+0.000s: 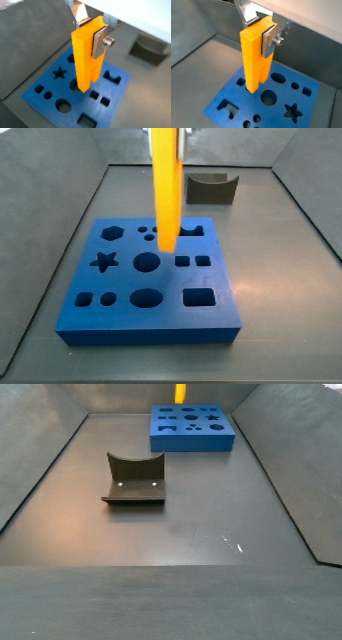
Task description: Insert the double-square object.
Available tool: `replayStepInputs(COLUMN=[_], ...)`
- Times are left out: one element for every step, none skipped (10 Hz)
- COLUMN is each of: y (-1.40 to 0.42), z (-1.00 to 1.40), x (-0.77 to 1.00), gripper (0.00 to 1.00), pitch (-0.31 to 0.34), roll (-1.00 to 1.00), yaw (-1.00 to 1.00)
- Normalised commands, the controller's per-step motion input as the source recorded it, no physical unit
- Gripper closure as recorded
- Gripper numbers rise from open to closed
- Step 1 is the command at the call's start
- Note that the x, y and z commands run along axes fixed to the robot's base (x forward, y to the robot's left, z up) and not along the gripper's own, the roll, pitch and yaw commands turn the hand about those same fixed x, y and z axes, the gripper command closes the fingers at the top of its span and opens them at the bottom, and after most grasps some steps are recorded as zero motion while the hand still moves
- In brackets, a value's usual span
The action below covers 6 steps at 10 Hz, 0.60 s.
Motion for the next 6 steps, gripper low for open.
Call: replayStepInputs(y=[-0.1,0.0,-0.01,0.0,0.0,0.0], z=[-0.09,-0.01,0.0,0.0,0.0,-0.04], x=[0.11,0.07,0.07,0.07,0.07,0.07], gripper=[1.0,1.0,1.0,1.0,1.0,1.0], pitch=[0.0,0.011,0.004,0.0,0.0,0.0], roll=[-0.11,-0.15,-0.15,-0.16,-0.15,-0.14], yaw=[-0.87,-0.96,-0.95,-0.95,-0.95,-0.97])
